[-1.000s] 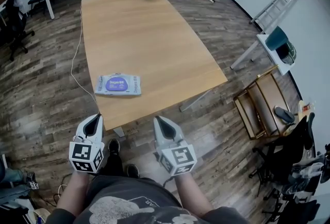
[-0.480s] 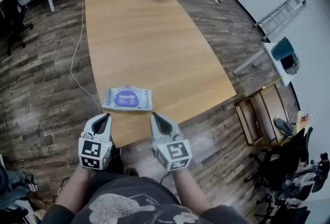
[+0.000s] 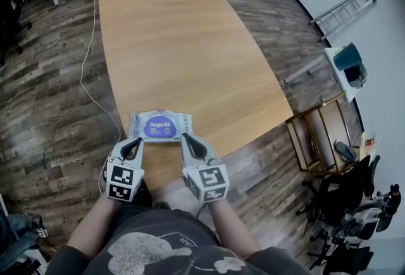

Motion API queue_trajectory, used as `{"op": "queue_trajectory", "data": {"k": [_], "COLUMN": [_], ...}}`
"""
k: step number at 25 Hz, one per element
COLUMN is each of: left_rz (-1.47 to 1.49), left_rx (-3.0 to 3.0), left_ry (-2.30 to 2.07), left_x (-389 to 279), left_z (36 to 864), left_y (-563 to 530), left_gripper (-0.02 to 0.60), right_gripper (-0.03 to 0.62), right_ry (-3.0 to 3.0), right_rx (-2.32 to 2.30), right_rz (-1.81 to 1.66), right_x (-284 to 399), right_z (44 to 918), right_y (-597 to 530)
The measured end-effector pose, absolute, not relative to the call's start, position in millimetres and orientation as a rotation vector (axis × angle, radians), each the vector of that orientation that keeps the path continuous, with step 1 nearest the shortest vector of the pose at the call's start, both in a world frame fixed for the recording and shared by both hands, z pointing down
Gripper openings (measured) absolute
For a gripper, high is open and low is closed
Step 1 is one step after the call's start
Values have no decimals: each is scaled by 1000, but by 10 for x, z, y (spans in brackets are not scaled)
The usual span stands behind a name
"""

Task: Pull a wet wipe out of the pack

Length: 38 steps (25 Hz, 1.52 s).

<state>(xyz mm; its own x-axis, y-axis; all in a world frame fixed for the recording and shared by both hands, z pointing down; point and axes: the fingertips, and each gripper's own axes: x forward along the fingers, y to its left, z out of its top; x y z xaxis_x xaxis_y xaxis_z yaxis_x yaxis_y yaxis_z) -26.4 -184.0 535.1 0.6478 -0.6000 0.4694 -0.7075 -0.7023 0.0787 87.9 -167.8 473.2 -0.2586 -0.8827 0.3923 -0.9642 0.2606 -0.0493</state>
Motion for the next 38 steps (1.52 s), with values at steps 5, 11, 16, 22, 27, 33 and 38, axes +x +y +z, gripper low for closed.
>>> {"op": "queue_trajectory", "data": {"k": [5,11,16,22,27,33,38], "left_rz": [709,754,774,805,896,919,933], "left_rx": [2581,2579,2568,2514,2462,2368,2354], "left_ry": [-953,-812,-800,-817,-873,-894,-912], "left_x": [-217,-202,-228,-182,-191,-186,-163], "left_z": [5598,5740,5806,5871,5987,6029,6041], "left_y": [-1920,-1942,-2005,-2015,-2024,-2023,-2025], "left_gripper": [18,18,18,18,18,18,18], "right_gripper": [-8,-8,-8,-6,51,222,272], "right_ry": [-2192,-2126,-2088,-2118,-2158,-2192,-2162], "right_rx": [1684,1656,1649,1501,1296,945,773], "right_rz": [447,440,462,452,455,327,205], "right_x": [843,789,787,791,747,492,368], "right_z": [4907,5034,5143,5248,5406,5629,5789], "right_y": [-1800,-1950,-2014,-2106,-2113,-2036,-2054]}}
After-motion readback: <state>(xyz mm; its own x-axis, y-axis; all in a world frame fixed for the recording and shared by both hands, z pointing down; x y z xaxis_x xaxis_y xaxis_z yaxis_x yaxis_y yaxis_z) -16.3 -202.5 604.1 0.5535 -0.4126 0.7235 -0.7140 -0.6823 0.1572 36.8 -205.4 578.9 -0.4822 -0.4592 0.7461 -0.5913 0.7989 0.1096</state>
